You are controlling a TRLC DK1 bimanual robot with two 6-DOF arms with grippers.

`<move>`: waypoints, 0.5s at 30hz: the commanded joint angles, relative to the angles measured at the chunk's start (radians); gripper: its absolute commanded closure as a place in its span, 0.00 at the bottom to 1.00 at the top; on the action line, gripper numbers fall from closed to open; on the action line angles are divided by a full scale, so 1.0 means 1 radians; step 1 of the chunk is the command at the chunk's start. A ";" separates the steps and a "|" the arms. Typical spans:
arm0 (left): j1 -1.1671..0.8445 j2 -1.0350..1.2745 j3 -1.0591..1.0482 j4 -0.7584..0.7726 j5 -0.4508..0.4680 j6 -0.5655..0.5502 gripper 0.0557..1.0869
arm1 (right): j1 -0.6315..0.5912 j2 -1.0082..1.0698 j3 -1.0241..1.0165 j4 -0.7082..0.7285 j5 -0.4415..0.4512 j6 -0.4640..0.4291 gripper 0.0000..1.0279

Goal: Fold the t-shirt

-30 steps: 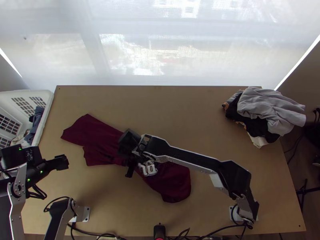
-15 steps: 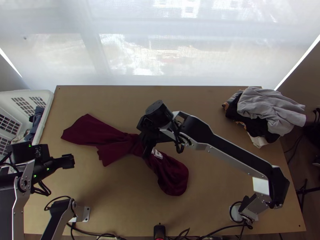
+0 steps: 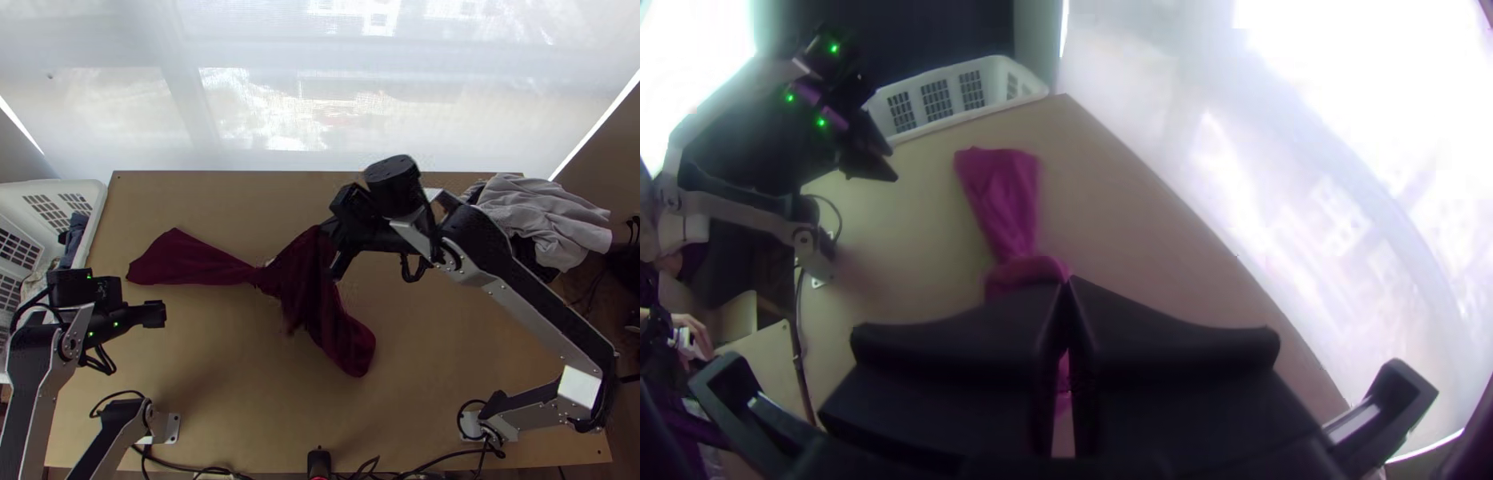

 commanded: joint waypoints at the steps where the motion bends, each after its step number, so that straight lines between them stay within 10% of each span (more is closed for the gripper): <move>1: -0.046 0.071 -0.010 0.064 0.000 -0.001 0.05 | -0.142 -0.068 0.089 -0.006 0.010 0.000 0.97; 15: -0.095 0.155 -0.007 0.110 0.000 0.001 0.05 | -0.288 -0.064 0.319 0.036 0.042 0.002 0.97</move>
